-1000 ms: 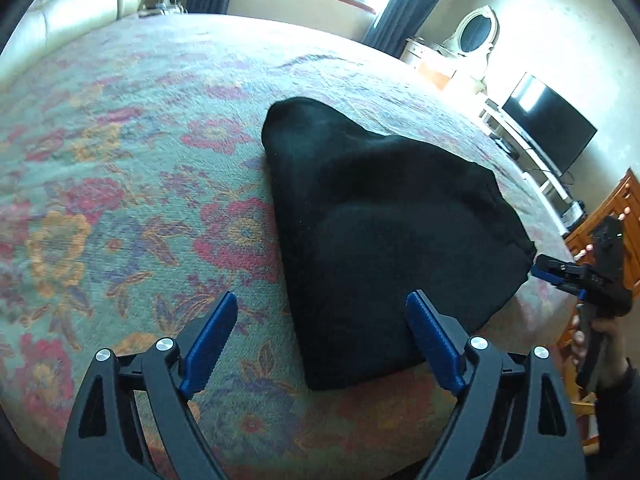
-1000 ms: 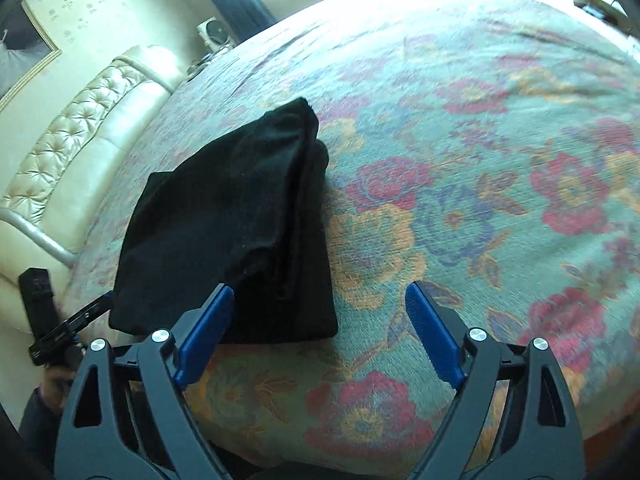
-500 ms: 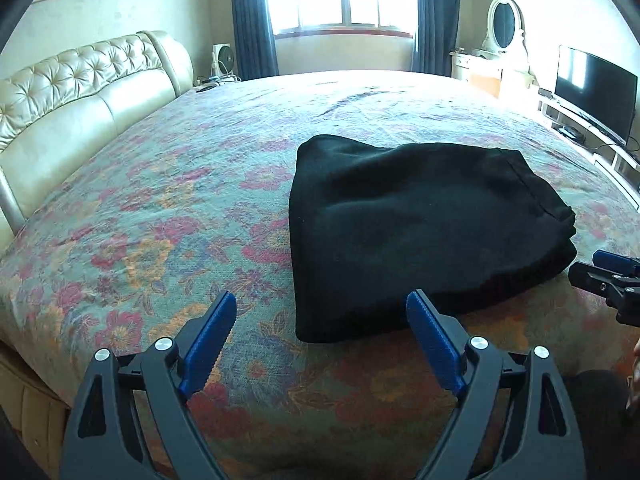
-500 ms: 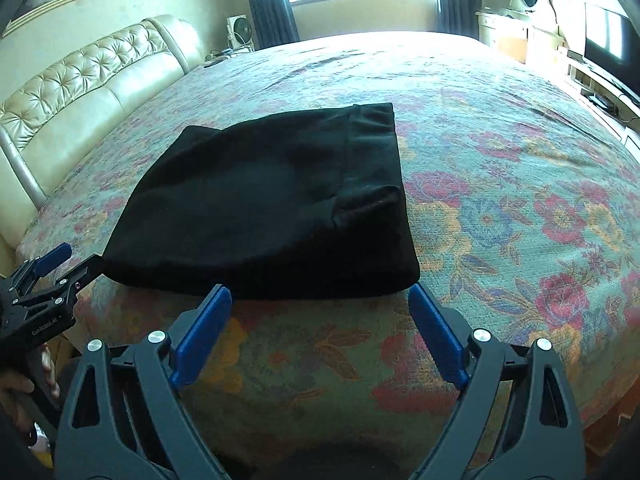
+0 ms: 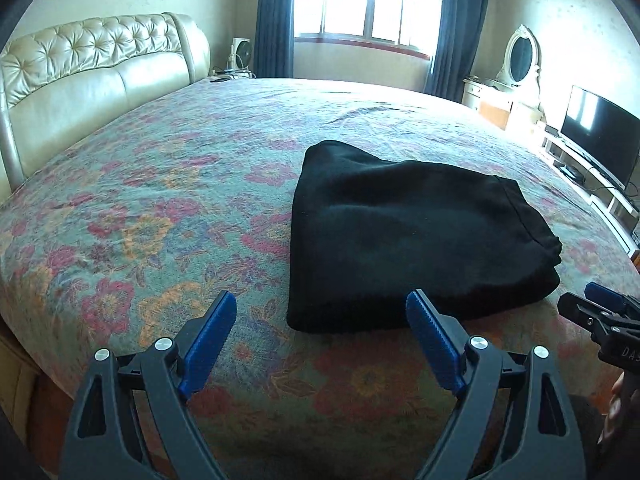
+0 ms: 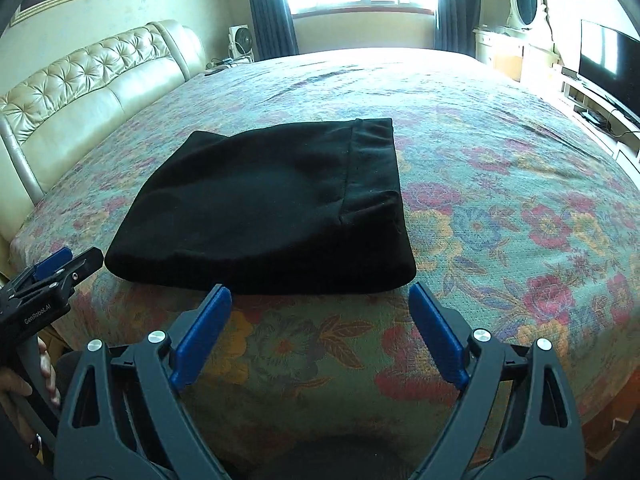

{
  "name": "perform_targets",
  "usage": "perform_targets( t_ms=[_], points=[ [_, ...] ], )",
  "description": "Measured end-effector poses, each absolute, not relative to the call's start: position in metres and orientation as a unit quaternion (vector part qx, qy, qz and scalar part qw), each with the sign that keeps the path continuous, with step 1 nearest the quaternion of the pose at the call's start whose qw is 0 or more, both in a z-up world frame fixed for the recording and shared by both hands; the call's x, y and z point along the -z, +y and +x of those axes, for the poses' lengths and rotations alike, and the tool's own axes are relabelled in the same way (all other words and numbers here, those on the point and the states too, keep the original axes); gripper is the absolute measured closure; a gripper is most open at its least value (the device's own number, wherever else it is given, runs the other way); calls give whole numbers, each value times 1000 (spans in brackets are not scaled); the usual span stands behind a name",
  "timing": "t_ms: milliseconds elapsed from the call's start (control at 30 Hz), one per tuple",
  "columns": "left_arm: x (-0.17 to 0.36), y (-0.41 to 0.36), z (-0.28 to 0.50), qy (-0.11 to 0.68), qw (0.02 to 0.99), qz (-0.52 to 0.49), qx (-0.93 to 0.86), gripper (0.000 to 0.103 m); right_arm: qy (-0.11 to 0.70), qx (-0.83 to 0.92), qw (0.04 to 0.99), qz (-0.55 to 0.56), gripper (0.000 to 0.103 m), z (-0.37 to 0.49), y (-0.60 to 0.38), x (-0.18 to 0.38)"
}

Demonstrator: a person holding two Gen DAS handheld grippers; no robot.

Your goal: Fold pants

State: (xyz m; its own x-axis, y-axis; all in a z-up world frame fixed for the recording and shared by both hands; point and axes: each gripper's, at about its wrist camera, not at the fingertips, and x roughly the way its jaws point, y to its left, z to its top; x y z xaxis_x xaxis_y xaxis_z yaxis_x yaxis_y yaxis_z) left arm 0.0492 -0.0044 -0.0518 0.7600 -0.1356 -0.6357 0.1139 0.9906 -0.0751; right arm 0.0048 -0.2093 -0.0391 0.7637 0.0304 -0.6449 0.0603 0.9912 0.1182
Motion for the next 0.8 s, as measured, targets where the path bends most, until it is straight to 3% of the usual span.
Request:
perform_targets(
  t_ms=[800],
  points=[
    [55, -6, 47, 353, 933, -30, 63, 17, 355, 16, 932, 68, 13, 4, -211, 44]
  ],
)
